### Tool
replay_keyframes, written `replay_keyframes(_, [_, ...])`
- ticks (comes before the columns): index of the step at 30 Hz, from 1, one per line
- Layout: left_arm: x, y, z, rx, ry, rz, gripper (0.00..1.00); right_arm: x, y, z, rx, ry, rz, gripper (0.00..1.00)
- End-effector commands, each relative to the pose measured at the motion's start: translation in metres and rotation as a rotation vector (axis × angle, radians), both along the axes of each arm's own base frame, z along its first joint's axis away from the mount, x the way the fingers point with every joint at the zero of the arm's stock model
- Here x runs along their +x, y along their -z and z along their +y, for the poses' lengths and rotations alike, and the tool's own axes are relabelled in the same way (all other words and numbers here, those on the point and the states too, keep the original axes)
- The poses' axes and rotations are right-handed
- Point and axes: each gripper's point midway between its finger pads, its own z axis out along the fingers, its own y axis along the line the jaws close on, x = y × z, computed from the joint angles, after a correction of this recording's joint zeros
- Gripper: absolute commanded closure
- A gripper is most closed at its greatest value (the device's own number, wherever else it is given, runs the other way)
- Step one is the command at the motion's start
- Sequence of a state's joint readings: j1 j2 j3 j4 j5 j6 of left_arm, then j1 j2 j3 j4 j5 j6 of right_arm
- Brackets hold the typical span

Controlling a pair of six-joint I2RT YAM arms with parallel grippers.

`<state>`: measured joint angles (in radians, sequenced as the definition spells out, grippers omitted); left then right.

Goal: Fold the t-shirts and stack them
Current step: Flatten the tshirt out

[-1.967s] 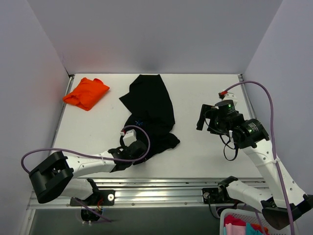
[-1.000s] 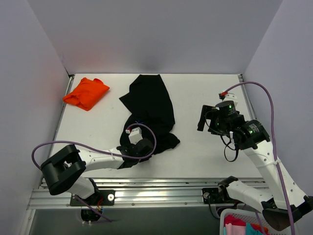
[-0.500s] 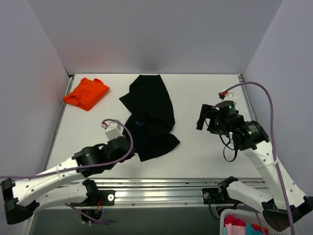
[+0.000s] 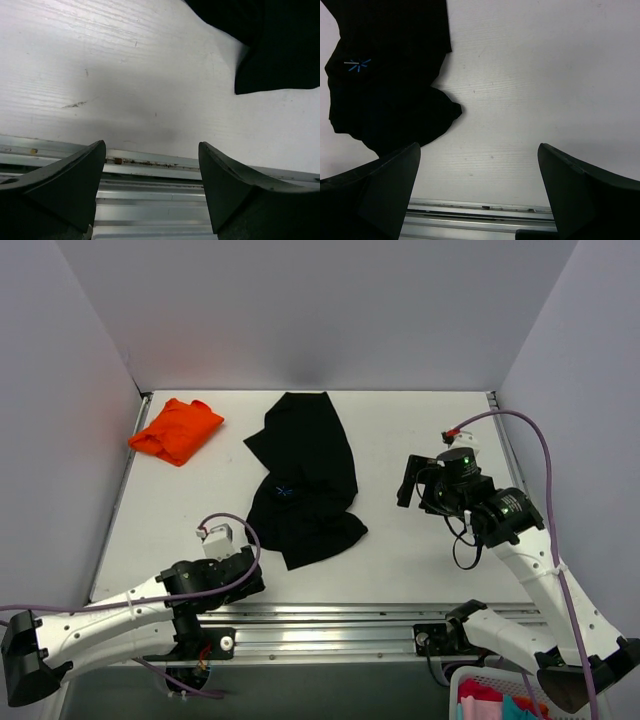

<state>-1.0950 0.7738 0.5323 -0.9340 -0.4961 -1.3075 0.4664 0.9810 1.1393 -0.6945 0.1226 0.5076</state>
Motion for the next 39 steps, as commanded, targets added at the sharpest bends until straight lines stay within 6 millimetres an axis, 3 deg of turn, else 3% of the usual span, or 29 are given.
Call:
replay_keyframes(1, [0.019, 0.006, -0.029, -0.060, 0.021, -0.063, 0.16, -0.003, -0.006, -0.002, -0.010, -0.009, -0.008, 0.00])
replay_keyframes(6, [0.039, 0.025, -0.063, -0.145, 0.051, -0.116, 0.20, -0.010, -0.007, -0.009, -0.037, -0.003, 0.005, 0.00])
replay_keyframes(7, [0.045, 0.025, -0.078, -0.194, 0.057, -0.133, 0.20, -0.011, -0.009, -0.011, -0.041, -0.003, 0.004, 0.00])
replay_keyframes(10, [0.051, 0.048, -0.079, -0.196, 0.042, -0.129, 0.22, -0.016, -0.006, -0.014, -0.056, -0.001, 0.019, 0.00])
replay_keyframes(16, [0.075, 0.059, -0.097, -0.254, 0.028, -0.179, 0.23, -0.020, -0.005, -0.020, -0.085, 0.004, 0.040, 0.00])
replay_keyframes(24, [0.085, 0.072, -0.100, -0.228, 0.030, -0.157, 0.28, -0.017, -0.003, -0.020, -0.100, 0.007, 0.050, 0.00])
replay_keyframes(28, [0.086, 0.071, -0.096, -0.219, 0.022, -0.148, 0.44, -0.014, -0.001, -0.020, -0.106, 0.010, 0.051, 0.00])
replay_keyframes(32, [0.085, 0.066, -0.089, -0.206, 0.013, -0.144, 0.86, -0.014, 0.003, -0.021, -0.112, 0.012, 0.057, 0.00])
replay_keyframes(36, [0.083, 0.055, -0.083, -0.195, 0.010, -0.147, 0.97, -0.014, 0.007, -0.021, -0.113, 0.014, 0.058, 0.00])
replay_keyframes(38, [0.077, 0.054, -0.075, -0.153, 0.020, -0.125, 0.98, -0.014, 0.008, -0.020, -0.110, 0.014, 0.054, 0.00])
replay_keyframes(39, [0.076, 0.045, -0.074, -0.165, 0.024, -0.136, 0.98, -0.013, 0.008, -0.020, -0.108, 0.014, 0.052, 0.00])
